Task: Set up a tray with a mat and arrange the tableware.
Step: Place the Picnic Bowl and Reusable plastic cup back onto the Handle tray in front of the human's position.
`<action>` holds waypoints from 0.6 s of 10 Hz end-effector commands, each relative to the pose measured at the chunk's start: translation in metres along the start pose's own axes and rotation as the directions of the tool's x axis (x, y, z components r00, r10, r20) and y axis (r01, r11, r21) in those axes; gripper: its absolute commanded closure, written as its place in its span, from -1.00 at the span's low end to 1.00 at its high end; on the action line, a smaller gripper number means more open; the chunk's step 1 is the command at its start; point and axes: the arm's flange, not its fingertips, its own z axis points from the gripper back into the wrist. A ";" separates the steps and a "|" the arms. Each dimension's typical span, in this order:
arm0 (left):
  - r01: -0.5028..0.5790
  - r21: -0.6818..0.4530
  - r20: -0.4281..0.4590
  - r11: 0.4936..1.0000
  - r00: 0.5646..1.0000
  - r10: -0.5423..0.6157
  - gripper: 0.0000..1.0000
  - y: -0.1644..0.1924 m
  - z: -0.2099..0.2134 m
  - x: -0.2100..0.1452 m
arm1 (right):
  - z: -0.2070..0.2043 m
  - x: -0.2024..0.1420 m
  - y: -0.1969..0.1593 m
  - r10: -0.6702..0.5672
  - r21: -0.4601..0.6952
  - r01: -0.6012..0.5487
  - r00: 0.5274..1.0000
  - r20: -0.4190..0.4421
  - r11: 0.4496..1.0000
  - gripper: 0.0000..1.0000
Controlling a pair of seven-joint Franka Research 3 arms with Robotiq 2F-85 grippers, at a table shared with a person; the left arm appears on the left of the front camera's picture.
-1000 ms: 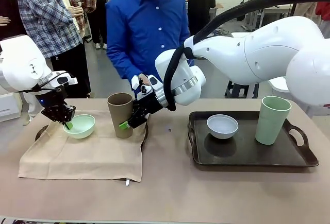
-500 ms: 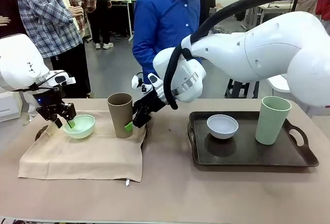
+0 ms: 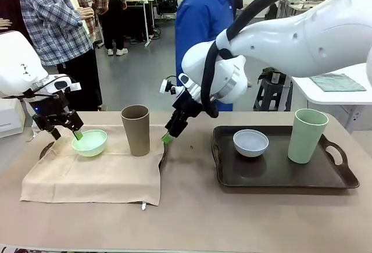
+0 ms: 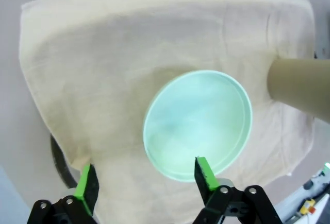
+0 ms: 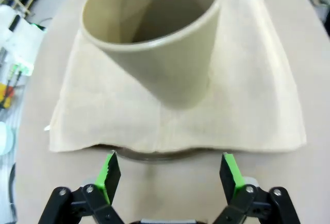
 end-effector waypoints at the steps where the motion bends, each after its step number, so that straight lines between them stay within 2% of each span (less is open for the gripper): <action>1: 0.069 0.059 -0.017 0.996 0.998 -0.068 -1.00 -0.007 0.020 -0.019 | 0.044 0.008 0.033 -0.205 -0.073 0.196 0.966 -0.156 0.978 -1.00; 3: 0.151 0.149 -0.036 0.977 0.988 -0.148 -1.00 -0.034 0.049 -0.032 | 0.103 0.026 0.062 -0.420 -0.250 0.361 0.873 -0.249 0.898 -1.00; 4: 0.188 0.200 -0.048 0.962 0.982 -0.182 -1.00 -0.046 0.060 -0.032 | 0.127 0.031 0.071 -0.524 -0.326 0.436 0.808 -0.268 0.839 -1.00; 6: 0.209 0.281 -0.080 0.937 0.978 -0.194 -1.00 -0.064 0.086 -0.038 | 0.161 0.050 0.089 -0.691 -0.459 0.548 0.683 -0.238 0.699 -1.00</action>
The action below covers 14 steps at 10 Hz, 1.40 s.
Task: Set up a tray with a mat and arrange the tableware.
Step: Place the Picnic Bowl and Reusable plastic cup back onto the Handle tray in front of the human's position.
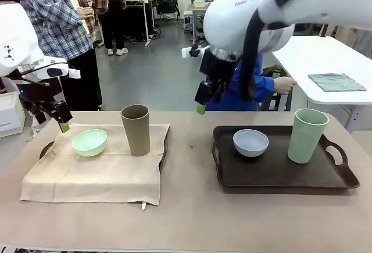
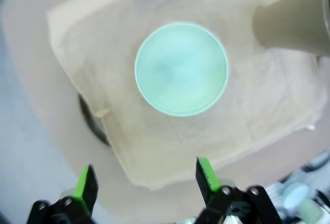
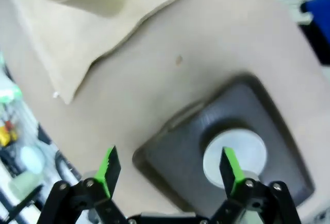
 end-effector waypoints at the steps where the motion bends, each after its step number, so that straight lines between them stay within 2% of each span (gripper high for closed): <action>1: 0.002 0.073 -0.052 0.997 0.999 0.002 -1.00 -0.018 0.022 0.000 | 0.025 0.012 0.019 -0.145 -0.044 0.141 0.983 -0.111 0.989 -1.00; 2: -0.011 0.064 -0.064 0.998 0.998 0.016 -1.00 -0.023 0.040 0.002 | 0.042 0.014 0.033 -0.183 -0.106 0.170 0.976 -0.120 0.980 -1.00; 5: -0.094 0.014 -0.001 0.996 0.996 0.094 -1.00 -0.027 0.108 -0.006 | 0.080 0.017 0.075 -0.184 -0.207 0.153 0.973 -0.136 0.966 -1.00; 7: -0.098 -0.040 0.025 0.994 0.995 0.099 -1.00 -0.020 0.134 -0.018 | 0.085 0.009 0.079 -0.156 -0.197 0.135 0.983 -0.098 0.971 -1.00; 8: -0.093 -0.061 0.018 0.994 0.995 0.095 -1.00 -0.014 0.136 -0.023 | 0.082 0.007 0.076 -0.133 -0.177 0.119 0.989 -0.070 0.977 -1.00; 9: -0.082 0.002 0.020 0.997 0.996 0.082 -1.00 -0.022 0.131 -0.013 | 0.089 0.012 0.086 -0.156 -0.177 0.135 0.981 -0.116 0.975 -1.00; 14: -0.082 0.002 0.020 0.997 0.996 0.082 -1.00 -0.022 0.131 -0.013 | 0.089 0.012 0.086 -0.156 -0.177 0.135 0.981 -0.116 0.975 -1.00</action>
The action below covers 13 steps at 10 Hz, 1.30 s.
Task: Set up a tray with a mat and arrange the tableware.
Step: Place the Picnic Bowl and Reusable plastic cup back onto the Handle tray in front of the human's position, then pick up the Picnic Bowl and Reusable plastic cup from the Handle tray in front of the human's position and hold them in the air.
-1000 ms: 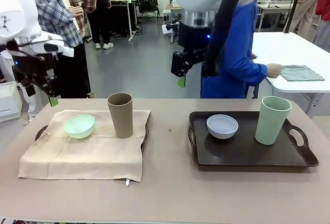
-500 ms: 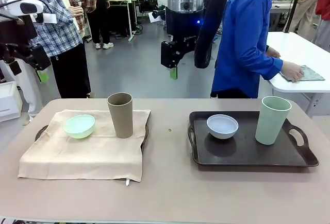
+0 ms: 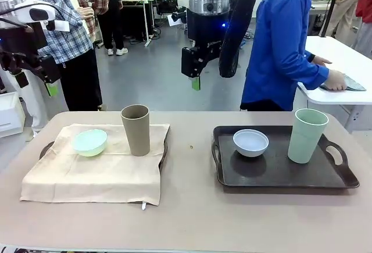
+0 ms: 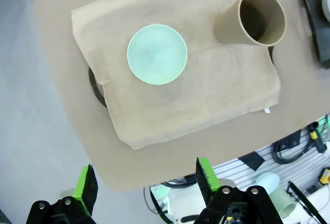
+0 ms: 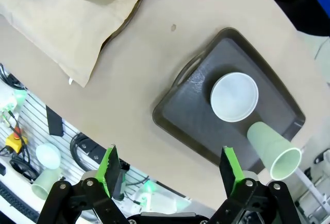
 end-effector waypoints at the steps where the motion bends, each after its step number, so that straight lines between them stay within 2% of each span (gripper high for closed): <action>1: 0.000 0.015 0.010 1.000 1.000 -0.001 -1.00 -0.001 0.000 0.001 | 0.000 -0.001 0.002 -0.001 0.000 0.001 1.000 -0.009 1.000 -1.00; 13: 0.000 0.015 0.010 1.000 1.000 -0.001 -1.00 -0.001 0.000 0.001 | 0.000 -0.001 0.002 -0.001 0.000 0.001 1.000 -0.009 1.000 -1.00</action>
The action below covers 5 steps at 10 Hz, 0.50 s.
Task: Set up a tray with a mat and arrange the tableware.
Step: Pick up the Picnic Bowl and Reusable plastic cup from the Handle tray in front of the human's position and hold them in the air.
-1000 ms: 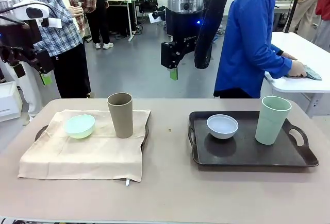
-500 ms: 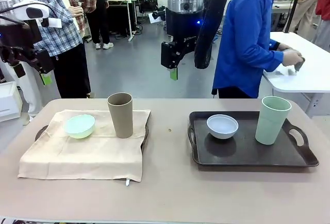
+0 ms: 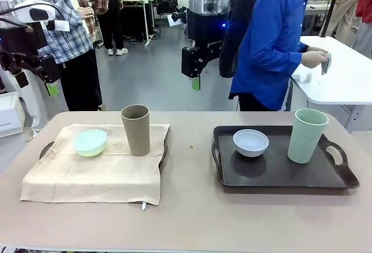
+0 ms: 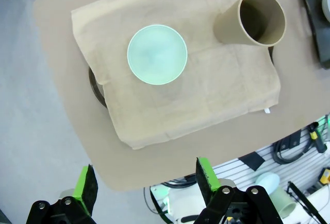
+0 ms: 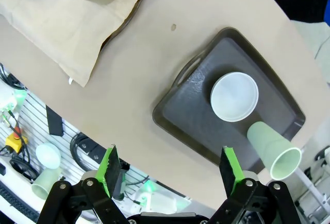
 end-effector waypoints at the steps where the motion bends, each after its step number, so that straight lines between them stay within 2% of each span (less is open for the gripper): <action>1: 0.000 0.015 0.009 1.000 1.000 -0.001 -1.00 -0.001 -0.001 0.000 | 0.000 -0.001 0.002 -0.001 0.000 0.001 1.000 -0.007 1.000 -1.00; 3: 0.023 -0.019 0.013 1.000 1.000 -0.023 -1.00 -0.002 0.001 -0.007 | 0.000 0.000 0.000 0.000 0.000 0.000 1.000 0.000 1.000 -1.00; 4: 0.052 -0.135 0.035 0.990 0.998 -0.048 -1.00 0.004 0.006 -0.015 | 0.008 -0.019 -0.011 -0.057 0.006 0.057 0.998 0.004 0.998 -1.00; 5: 0.057 -0.180 0.038 0.982 0.998 -0.051 -1.00 0.013 0.009 -0.023 | 0.015 -0.043 -0.027 -0.093 0.045 0.093 0.996 0.001 0.995 -1.00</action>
